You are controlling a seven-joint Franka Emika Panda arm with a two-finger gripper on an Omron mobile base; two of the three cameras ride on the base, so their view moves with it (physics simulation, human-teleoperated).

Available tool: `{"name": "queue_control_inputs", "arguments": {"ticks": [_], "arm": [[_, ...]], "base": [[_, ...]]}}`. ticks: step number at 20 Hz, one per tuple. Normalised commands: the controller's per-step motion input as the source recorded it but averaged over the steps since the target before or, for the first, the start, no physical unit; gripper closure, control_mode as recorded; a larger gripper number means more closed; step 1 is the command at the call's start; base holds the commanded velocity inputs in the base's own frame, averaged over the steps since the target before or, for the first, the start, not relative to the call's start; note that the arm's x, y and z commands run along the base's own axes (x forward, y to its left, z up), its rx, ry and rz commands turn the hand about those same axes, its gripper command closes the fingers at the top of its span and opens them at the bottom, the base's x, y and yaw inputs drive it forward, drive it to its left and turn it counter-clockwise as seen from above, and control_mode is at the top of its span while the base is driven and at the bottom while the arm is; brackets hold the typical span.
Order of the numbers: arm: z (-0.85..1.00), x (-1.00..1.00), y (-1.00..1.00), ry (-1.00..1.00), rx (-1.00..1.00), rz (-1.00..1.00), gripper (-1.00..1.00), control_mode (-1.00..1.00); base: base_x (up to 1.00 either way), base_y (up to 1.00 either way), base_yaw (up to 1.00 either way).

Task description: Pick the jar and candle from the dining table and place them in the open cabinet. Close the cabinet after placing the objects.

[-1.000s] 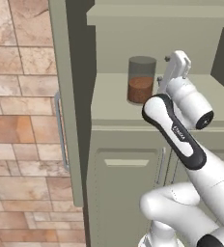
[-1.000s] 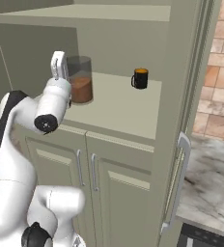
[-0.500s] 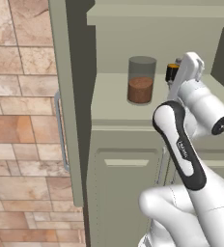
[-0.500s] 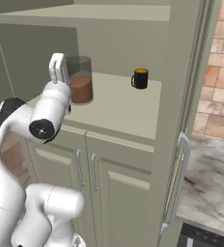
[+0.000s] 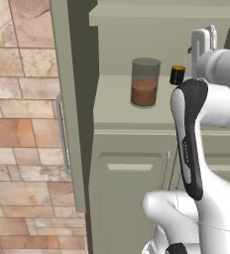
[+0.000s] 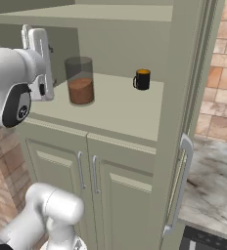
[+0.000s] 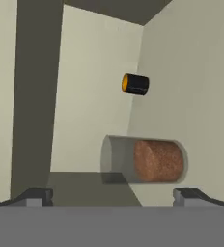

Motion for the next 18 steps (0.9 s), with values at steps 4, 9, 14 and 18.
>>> {"name": "queue_control_inputs", "arguments": {"ticks": [4,9,14,18], "arm": [[-0.11,-0.67,0.0,0.42,-0.13,-0.01,-1.0,-1.0],[-0.33,-0.7,-0.03,0.31,-0.11,0.0,-1.0,-1.0],[-0.7,-0.61,0.0,0.2,-0.1,0.0,-1.0,-1.0],[-0.77,-0.41,0.0,0.07,-0.02,0.0,-1.0,-1.0]], "base": [[0.0,0.0,0.0],[0.0,0.0,0.0],[0.0,0.0,0.0],[0.0,0.0,0.0]]}}
